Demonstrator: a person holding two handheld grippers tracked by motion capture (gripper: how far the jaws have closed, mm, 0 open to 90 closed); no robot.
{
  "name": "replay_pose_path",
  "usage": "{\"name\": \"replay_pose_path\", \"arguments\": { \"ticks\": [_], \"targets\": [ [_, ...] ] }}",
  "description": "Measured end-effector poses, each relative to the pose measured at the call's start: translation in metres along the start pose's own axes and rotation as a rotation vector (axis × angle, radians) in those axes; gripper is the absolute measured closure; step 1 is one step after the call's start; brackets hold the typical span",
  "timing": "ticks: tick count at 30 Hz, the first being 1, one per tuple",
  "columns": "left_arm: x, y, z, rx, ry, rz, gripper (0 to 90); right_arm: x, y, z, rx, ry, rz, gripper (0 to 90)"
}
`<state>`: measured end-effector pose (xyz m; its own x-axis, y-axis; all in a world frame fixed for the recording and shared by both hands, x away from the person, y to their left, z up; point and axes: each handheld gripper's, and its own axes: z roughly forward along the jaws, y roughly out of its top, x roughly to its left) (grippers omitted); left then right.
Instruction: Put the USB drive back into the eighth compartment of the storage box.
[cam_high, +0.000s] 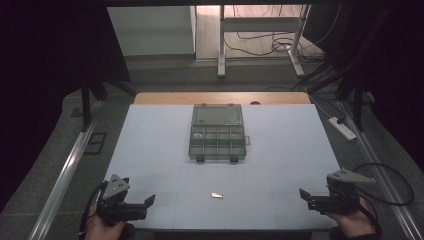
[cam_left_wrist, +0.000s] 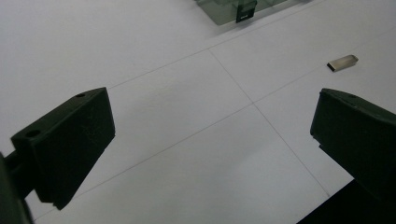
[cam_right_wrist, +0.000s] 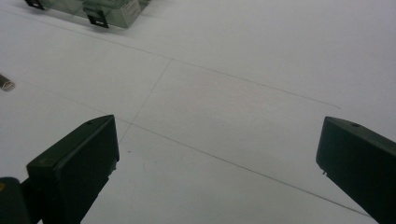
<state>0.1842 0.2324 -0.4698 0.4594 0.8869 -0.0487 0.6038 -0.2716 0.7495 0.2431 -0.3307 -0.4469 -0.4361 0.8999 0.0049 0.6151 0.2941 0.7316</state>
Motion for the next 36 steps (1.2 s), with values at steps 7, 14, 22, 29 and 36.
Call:
{"name": "replay_pose_path", "arguments": {
  "ticks": [7, 14, 22, 29, 36],
  "targets": [
    [0.003, 0.0, 0.0, -0.009, -0.03, -0.017, 0.0, 0.001, 0.001, 0.002, 0.017, 0.006, -0.013, 0.0],
    [0.003, 0.0, 0.0, -0.003, -0.032, -0.008, 0.3, 0.003, 0.001, 0.003, 0.033, -0.011, -0.026, 0.0],
    [0.003, 0.0, 0.0, -0.006, -0.031, -0.008, 0.7, 0.003, 0.002, 0.005, 0.054, 0.0, -0.036, 0.0],
    [0.003, 0.0, 0.0, -0.006, -0.034, -0.016, 0.8, 0.007, 0.005, 0.004, 0.032, 0.053, -0.038, 0.0],
    [0.004, 0.0, 0.001, -0.007, -0.034, -0.017, 1.0, 0.01, 0.012, 0.008, -0.018, 0.091, -0.073, 0.0]
  ]
}}
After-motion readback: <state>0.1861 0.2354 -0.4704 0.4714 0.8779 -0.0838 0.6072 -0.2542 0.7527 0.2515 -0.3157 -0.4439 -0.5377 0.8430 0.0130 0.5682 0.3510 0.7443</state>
